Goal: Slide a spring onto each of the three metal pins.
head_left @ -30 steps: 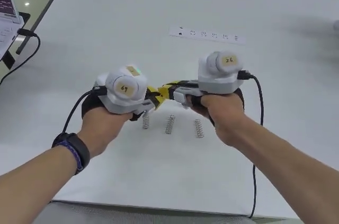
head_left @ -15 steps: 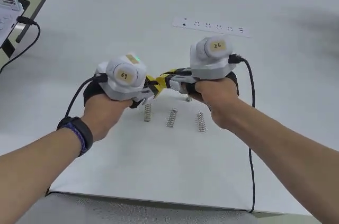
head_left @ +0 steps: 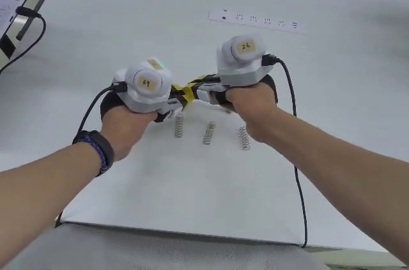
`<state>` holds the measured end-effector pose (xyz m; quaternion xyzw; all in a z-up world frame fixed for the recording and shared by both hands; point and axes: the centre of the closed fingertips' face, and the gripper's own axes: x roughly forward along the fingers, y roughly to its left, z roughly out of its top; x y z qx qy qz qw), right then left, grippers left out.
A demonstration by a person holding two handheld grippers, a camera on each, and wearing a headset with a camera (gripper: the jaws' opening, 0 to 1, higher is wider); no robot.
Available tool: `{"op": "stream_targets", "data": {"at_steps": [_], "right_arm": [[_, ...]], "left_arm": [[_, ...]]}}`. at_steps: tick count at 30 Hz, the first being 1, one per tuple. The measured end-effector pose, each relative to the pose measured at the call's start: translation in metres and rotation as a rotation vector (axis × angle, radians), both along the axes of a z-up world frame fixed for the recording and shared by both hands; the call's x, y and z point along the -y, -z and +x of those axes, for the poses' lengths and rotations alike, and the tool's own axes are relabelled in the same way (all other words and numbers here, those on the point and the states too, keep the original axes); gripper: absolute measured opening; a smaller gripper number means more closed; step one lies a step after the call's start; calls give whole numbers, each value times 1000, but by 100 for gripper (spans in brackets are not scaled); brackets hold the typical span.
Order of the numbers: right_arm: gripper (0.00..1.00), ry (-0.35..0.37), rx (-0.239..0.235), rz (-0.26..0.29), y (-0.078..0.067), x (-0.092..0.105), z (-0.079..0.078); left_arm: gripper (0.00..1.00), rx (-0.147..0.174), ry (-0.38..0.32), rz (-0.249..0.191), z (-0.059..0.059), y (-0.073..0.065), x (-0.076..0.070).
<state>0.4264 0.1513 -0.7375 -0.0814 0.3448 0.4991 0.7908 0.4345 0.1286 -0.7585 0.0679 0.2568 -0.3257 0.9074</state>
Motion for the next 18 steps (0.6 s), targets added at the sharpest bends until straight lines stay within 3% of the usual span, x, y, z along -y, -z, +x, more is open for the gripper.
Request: {"op": "stream_targets", "data": {"at_steps": [18], "right_arm": [[6,-51,-6,-47,20,-6,-4]], "left_arm": [[0,-30,-22,-13,-3,21,-6]]}}
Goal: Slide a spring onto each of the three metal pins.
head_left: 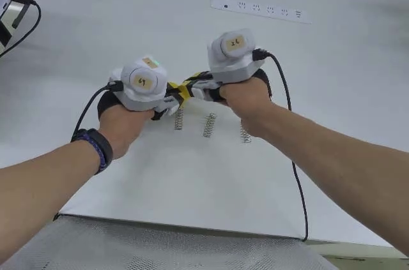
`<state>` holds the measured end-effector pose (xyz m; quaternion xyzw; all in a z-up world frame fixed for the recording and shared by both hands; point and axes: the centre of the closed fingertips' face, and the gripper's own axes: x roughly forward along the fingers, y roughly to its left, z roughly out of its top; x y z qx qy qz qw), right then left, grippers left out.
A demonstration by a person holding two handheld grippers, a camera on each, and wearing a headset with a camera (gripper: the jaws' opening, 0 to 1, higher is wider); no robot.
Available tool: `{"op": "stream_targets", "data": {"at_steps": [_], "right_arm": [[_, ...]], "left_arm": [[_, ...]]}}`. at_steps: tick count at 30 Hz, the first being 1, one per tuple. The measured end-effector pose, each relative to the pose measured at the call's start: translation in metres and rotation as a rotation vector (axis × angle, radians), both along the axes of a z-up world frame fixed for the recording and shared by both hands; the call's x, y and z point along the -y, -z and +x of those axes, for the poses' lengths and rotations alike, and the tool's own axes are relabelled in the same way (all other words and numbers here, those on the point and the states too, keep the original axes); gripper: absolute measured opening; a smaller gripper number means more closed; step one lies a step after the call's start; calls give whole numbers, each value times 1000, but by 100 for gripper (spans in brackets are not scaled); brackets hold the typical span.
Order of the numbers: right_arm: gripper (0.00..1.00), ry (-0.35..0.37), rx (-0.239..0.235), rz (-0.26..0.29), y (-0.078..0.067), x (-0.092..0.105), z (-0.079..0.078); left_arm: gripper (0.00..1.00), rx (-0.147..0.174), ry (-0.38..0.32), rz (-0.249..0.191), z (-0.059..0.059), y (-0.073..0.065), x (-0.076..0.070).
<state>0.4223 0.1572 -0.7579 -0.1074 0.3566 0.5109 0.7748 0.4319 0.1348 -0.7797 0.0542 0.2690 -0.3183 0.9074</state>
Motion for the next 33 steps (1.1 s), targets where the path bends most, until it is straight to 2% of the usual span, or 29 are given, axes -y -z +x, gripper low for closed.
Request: {"op": "stream_targets", "data": {"at_steps": [10,24,33], "right_arm": [[6,-7,-6,-10,5,0,-1],[8,-4,2,-2,5,-2,3],[12,22,-25,26,2,-3,6]], "left_arm": [[0,4,1,2,-1,6,0],[0,12,-12,-4,6,7,-1],[0,24,-13,6,11,7,-2]]}}
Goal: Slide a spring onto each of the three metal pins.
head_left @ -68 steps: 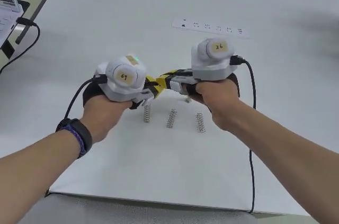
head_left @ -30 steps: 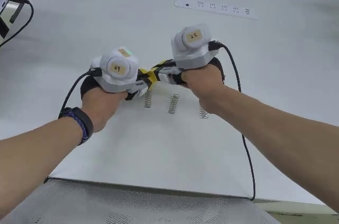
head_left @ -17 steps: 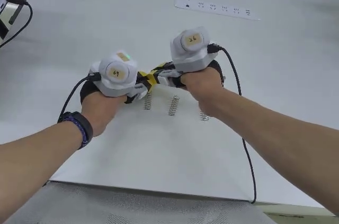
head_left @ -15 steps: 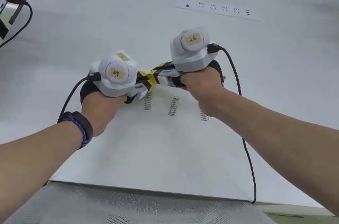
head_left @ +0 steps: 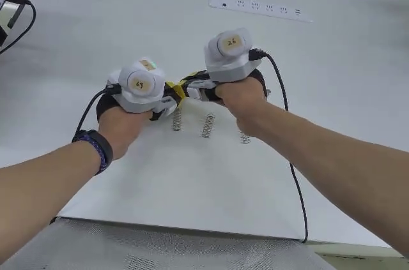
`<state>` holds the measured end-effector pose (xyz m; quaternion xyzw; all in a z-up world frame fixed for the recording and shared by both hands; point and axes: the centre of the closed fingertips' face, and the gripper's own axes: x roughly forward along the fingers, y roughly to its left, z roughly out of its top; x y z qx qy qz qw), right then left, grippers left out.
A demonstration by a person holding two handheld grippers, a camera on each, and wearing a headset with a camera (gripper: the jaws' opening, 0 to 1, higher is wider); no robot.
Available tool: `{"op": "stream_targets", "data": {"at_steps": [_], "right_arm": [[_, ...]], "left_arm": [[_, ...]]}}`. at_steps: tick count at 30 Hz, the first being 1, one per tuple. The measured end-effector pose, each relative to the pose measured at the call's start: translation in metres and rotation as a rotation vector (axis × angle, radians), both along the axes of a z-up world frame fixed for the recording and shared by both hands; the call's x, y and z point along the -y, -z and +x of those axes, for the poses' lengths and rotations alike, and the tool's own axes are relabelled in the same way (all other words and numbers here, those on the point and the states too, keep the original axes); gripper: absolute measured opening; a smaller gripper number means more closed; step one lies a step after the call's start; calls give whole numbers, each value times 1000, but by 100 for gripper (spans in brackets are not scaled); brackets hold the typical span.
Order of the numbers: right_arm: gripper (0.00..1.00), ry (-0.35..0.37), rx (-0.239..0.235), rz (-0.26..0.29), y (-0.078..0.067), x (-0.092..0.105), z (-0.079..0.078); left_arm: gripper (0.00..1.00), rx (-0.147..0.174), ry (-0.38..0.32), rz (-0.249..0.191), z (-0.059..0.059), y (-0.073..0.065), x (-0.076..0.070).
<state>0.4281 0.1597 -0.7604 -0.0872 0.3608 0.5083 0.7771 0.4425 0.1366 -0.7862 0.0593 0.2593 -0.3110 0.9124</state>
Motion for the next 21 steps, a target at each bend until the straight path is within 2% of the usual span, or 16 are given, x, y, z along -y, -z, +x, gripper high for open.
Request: {"op": "stream_targets", "data": {"at_steps": [10,21], "right_arm": [[22,19,-12,28,-5,3,0],[32,29,-5,45,-14,13,-5]], "left_arm": [[0,5,-2,0,3,1,-1],[0,2,-9,-1,5,2,0]]}}
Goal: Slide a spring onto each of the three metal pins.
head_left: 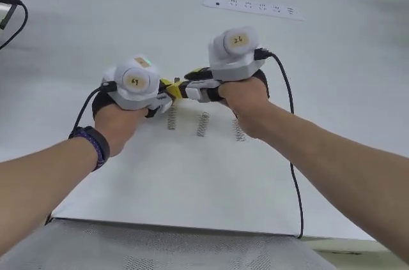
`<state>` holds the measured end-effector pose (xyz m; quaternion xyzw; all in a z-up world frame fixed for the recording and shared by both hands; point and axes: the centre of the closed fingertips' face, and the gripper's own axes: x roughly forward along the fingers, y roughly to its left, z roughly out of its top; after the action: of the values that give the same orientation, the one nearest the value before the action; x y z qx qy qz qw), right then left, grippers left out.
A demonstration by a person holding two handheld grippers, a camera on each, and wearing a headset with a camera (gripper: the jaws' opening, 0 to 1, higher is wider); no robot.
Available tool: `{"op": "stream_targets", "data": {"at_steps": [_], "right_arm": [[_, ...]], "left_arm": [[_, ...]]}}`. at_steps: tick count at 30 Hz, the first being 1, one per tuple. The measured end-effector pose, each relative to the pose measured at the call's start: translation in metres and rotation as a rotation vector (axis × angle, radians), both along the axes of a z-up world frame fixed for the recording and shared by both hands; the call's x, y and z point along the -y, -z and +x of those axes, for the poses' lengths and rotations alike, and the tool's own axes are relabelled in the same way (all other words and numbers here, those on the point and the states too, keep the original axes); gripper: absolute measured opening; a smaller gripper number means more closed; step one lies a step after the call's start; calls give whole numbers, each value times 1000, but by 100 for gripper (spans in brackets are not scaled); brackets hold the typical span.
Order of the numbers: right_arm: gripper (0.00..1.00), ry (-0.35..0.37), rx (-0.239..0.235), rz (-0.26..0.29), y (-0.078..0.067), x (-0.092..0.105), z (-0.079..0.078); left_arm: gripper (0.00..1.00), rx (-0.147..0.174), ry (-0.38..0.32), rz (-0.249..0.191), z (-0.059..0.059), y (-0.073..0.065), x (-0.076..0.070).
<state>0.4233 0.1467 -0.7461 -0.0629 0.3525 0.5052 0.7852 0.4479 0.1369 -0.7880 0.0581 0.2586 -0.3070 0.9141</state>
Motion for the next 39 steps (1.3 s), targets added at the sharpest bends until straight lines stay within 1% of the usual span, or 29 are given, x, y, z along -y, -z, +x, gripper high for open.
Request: {"op": "stream_targets", "data": {"at_steps": [3,8,13,14,15,18,25,27,29,31,32,35,39], "right_arm": [[34,11,11,13,-7,4,1],[37,35,42,38,-23,12,3],[40,44,68,52,-35,19,0],[40,48,77,56,-37,22,0],[40,52,82,58,-35,26,2],[40,73,95,66,-42,35,2],[41,106,111,76,-49,50,5],[41,110,115,74,-51,52,3],[41,116,119,77,-54,54,3],[41,122,123,83,-55,56,5],[41,124,125,86,-56,56,6],[40,128,132,93,-58,58,11],[40,130,143,103,-64,60,13]], "left_arm": [[0,-2,-1,2,0,0,0],[0,-4,-3,5,1,1,0],[0,-5,-8,6,4,1,0],[0,-5,-8,6,4,1,0],[0,-8,-9,4,4,1,0],[0,-9,-9,4,4,1,0],[0,-19,-14,-1,3,2,0],[0,-28,-14,-7,3,2,0],[0,-43,-13,1,1,5,-1],[1,-63,-18,-1,-2,8,-2],[3,-73,-22,-10,-3,10,-3],[9,-78,-31,-14,-3,11,-5],[11,-84,-28,-14,-4,10,-6]]}}
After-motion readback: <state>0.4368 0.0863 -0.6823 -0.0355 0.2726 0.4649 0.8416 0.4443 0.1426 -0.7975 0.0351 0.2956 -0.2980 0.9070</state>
